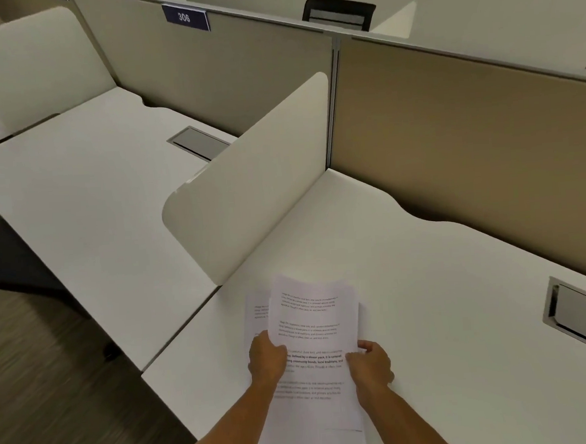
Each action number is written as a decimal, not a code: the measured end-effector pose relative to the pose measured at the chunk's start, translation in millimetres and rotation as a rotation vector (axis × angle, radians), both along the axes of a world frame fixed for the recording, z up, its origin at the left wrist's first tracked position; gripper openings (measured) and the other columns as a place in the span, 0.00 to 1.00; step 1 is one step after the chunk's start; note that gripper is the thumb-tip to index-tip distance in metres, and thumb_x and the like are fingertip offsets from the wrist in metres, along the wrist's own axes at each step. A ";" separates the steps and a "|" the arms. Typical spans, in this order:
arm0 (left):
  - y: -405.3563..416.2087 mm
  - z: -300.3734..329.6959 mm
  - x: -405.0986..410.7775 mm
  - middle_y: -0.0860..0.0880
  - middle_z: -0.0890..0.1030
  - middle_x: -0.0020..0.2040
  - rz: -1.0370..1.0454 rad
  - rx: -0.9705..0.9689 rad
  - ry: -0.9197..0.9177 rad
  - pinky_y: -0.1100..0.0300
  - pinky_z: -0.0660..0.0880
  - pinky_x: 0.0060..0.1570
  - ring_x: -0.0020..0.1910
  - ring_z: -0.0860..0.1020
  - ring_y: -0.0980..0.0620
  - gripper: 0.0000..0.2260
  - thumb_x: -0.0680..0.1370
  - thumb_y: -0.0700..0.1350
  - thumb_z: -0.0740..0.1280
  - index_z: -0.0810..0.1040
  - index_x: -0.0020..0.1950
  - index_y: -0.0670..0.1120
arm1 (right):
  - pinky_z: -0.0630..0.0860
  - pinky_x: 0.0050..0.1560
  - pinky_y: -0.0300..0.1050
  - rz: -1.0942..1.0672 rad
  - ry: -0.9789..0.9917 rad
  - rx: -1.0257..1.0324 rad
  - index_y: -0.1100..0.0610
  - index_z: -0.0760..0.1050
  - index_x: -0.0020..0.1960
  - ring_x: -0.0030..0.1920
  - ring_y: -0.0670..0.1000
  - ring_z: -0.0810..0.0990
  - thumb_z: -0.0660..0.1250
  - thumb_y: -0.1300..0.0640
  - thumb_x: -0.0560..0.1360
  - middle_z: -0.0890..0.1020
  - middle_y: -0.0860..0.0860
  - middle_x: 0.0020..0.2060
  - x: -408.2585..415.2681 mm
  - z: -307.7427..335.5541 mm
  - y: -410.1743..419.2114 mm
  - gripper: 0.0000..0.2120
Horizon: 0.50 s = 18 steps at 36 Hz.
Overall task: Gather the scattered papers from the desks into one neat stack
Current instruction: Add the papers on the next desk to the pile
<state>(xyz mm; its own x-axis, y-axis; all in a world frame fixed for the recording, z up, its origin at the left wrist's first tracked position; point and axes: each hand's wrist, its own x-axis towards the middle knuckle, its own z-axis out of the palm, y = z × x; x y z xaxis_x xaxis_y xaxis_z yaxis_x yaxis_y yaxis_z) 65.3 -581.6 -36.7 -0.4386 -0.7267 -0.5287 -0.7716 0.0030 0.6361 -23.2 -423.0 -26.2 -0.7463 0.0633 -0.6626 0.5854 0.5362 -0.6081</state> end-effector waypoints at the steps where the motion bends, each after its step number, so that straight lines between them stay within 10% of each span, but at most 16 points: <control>1: -0.2 -0.7 -1.0 0.42 0.81 0.56 -0.005 -0.024 -0.021 0.44 0.81 0.53 0.52 0.81 0.42 0.10 0.77 0.37 0.65 0.77 0.58 0.41 | 0.73 0.46 0.49 0.007 -0.003 0.058 0.55 0.78 0.59 0.58 0.60 0.75 0.71 0.61 0.74 0.79 0.58 0.57 -0.6 1.1 -1.4 0.13; 10: -0.1 -8.0 -8.1 0.41 0.67 0.67 -0.049 -0.119 -0.212 0.48 0.78 0.59 0.63 0.69 0.41 0.16 0.74 0.43 0.70 0.73 0.61 0.42 | 0.71 0.52 0.49 0.060 -0.049 0.107 0.57 0.72 0.62 0.63 0.62 0.69 0.70 0.61 0.74 0.65 0.58 0.65 -8.0 0.2 -16.2 0.17; 18: -1.9 -17.3 -10.5 0.41 0.55 0.76 -0.027 -0.142 -0.306 0.42 0.65 0.69 0.71 0.59 0.38 0.18 0.73 0.47 0.71 0.73 0.61 0.47 | 0.83 0.54 0.57 0.025 -0.086 -0.169 0.62 0.71 0.66 0.52 0.59 0.82 0.65 0.69 0.73 0.81 0.59 0.55 -10.6 -5.6 -20.7 0.21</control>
